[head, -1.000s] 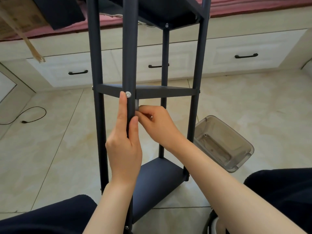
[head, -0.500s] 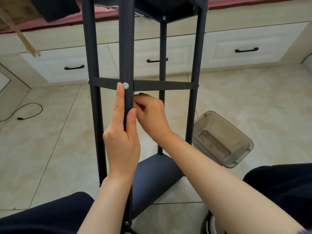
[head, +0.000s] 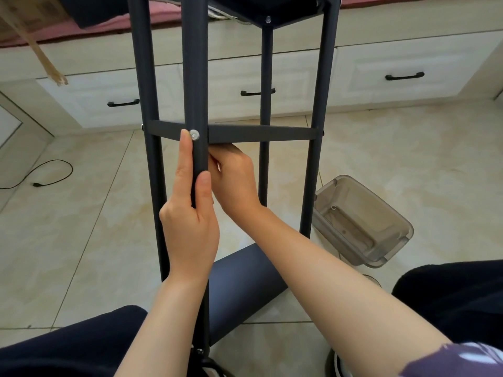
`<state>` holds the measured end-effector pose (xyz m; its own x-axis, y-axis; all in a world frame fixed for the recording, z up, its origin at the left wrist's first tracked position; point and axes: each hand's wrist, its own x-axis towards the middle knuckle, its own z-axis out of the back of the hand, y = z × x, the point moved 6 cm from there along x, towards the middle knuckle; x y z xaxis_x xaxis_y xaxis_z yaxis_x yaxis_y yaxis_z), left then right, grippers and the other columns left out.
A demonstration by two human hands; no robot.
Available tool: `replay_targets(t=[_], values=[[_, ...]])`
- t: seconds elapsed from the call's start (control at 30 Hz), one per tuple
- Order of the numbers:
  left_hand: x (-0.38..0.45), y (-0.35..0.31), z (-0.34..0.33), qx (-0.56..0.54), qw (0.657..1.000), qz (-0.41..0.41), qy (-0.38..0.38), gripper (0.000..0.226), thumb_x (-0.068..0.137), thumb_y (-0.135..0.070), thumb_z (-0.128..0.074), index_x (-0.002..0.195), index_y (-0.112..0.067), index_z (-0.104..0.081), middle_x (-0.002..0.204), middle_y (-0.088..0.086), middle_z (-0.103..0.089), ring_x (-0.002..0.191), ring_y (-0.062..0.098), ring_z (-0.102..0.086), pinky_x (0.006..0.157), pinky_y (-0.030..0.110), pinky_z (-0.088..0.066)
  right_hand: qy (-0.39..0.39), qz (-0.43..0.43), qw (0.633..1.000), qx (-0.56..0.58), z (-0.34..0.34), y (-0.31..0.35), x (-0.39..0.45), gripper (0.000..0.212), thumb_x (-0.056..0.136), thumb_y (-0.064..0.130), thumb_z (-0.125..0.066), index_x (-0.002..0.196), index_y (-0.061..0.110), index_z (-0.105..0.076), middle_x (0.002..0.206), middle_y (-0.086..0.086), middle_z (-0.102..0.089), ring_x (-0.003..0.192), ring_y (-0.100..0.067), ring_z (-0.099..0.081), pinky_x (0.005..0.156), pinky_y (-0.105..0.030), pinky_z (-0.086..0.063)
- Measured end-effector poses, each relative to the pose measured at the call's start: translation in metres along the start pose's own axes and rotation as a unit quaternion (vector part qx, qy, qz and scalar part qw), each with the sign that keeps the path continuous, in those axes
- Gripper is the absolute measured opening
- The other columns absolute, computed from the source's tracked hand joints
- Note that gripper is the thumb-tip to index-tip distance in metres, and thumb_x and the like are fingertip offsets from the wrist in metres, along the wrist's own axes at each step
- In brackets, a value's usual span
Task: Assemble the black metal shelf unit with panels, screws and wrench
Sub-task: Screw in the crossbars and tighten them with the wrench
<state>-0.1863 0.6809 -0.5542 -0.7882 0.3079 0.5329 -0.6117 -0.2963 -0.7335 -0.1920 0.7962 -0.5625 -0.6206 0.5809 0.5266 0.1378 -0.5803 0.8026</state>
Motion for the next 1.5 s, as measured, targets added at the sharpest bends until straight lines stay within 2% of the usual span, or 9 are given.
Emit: replay_targets(t=[0.2,0.43,0.53,0.67,0.87,1.0,1.2,1.37,1.5], values=[[0.002,0.001,0.001,-0.006,1.000,0.006,0.000,0.049,0.105,-0.042,-0.037,0.151,-0.054,-0.023,0.064,-0.013,-0.048,0.054,0.034,-0.041,0.051,0.050,-0.045,0.120,-0.075,0.990,0.015,0.008,0.004,-0.007,0.034,0.100,0.015,-0.050,0.068,0.027,-0.046,0.059,0.019,-0.046,0.056,-0.003,-0.047,0.056,-0.019,-0.036],[0.002,-0.004,0.000,-0.018,1.000,0.000,0.001,0.049,0.105,-0.043,-0.036,0.150,-0.054,-0.021,0.065,0.007,-0.047,0.053,0.030,-0.039,0.050,0.051,-0.042,0.297,-0.158,0.941,-0.041,0.018,0.005,-0.012,0.032,0.103,0.020,-0.042,0.091,0.004,-0.066,0.092,-0.012,-0.068,0.085,-0.029,-0.063,0.080,-0.046,-0.053],[0.001,-0.004,-0.001,-0.023,1.000,-0.001,0.002,0.050,0.105,-0.042,-0.037,0.151,-0.053,-0.022,0.066,-0.014,-0.051,0.053,0.022,-0.041,0.051,0.046,-0.046,0.281,-0.149,0.948,-0.032,0.025,0.012,-0.005,0.032,0.101,0.019,-0.044,0.088,0.002,-0.067,0.084,-0.014,-0.068,0.079,-0.028,-0.062,0.075,-0.043,-0.052],[0.001,-0.001,-0.003,-0.027,1.000,-0.005,-0.002,0.052,0.105,-0.039,-0.038,0.156,-0.040,-0.025,0.076,-0.035,-0.056,0.055,0.009,-0.046,0.054,0.019,-0.041,0.270,-0.137,0.953,-0.032,0.029,0.015,-0.002,0.031,0.100,0.019,-0.047,0.083,0.003,-0.067,0.071,-0.013,-0.063,0.062,-0.020,-0.053,0.060,-0.036,-0.046],[0.000,-0.004,-0.001,-0.032,0.999,-0.003,0.006,0.054,0.104,-0.045,-0.038,0.154,-0.045,-0.020,0.074,-0.030,-0.053,0.055,0.018,-0.040,0.053,0.041,-0.045,0.244,-0.096,0.964,-0.042,0.028,0.012,0.001,0.030,0.100,0.018,-0.051,0.075,0.014,-0.067,0.057,0.014,-0.052,0.056,-0.005,-0.051,0.055,-0.018,-0.041],[0.001,-0.003,-0.002,-0.030,0.999,-0.005,0.009,0.052,0.105,-0.045,-0.038,0.154,-0.047,-0.021,0.075,-0.032,-0.054,0.054,0.017,-0.040,0.052,0.041,-0.045,0.220,-0.053,0.972,-0.061,0.026,0.011,0.002,0.026,0.100,0.017,-0.052,0.083,0.010,-0.071,0.059,0.026,-0.046,0.058,0.007,-0.051,0.058,-0.007,-0.037],[0.001,0.000,0.002,-0.042,0.999,-0.007,0.000,0.051,0.105,-0.047,-0.038,0.153,-0.050,-0.021,0.073,-0.026,-0.054,0.053,0.014,-0.040,0.052,0.024,-0.040,0.153,0.025,0.984,-0.082,0.021,0.015,0.001,0.022,0.097,0.008,-0.056,0.081,0.002,-0.070,0.066,0.013,-0.046,0.059,-0.005,-0.041,0.061,-0.023,-0.036],[0.001,0.002,0.001,-0.045,0.999,-0.008,0.004,0.050,0.105,-0.045,-0.039,0.152,-0.050,-0.022,0.074,-0.021,-0.053,0.054,0.012,-0.042,0.055,0.020,-0.039,0.109,0.035,0.991,-0.070,0.010,0.015,0.002,0.024,0.097,0.009,-0.058,0.077,0.000,-0.067,0.067,-0.004,-0.060,0.065,-0.020,-0.052,0.062,-0.033,-0.044],[0.000,0.002,0.002,-0.051,0.998,-0.020,0.005,0.049,0.105,-0.047,-0.038,0.152,-0.049,-0.024,0.086,0.001,-0.062,0.055,0.007,-0.047,0.059,0.013,-0.039,0.076,0.056,0.993,-0.065,0.004,0.014,0.002,0.020,0.094,0.006,-0.059,0.077,-0.002,-0.067,0.069,-0.014,-0.065,0.067,-0.027,-0.056,0.064,-0.036,-0.047]])
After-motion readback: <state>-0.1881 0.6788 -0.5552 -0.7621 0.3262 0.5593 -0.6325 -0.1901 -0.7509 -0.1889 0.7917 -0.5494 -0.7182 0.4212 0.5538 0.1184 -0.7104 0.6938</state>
